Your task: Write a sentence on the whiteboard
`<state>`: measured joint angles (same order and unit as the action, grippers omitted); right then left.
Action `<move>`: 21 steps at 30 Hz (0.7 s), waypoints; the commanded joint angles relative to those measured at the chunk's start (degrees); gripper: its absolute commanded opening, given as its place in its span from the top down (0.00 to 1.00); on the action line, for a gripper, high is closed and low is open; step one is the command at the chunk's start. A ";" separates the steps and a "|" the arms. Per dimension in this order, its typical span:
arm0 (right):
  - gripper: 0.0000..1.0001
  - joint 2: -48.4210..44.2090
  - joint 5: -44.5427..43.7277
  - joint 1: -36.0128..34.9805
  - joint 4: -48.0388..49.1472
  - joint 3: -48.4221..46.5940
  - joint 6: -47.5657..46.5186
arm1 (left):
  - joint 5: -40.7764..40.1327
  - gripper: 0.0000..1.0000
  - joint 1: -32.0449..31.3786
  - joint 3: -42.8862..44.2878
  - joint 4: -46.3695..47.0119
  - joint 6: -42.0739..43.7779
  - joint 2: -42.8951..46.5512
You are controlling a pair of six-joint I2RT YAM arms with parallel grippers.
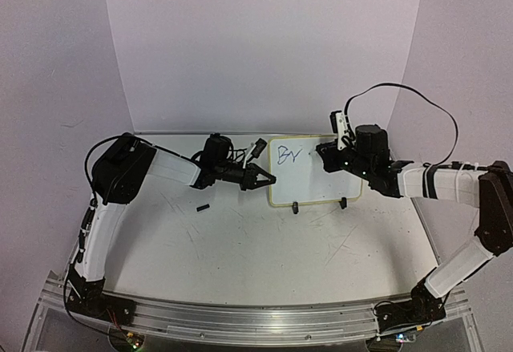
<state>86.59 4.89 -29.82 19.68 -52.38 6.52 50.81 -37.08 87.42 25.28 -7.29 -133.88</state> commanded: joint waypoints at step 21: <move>1.00 4.29 2.25 -0.08 0.24 -5.14 0.94 | -3.61 1.00 -0.30 0.46 -7.57 3.86 -0.66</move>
<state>89.93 6.50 -29.61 19.62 -55.75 6.63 50.74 -37.08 88.05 23.81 -7.51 -133.88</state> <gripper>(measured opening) 0.096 0.049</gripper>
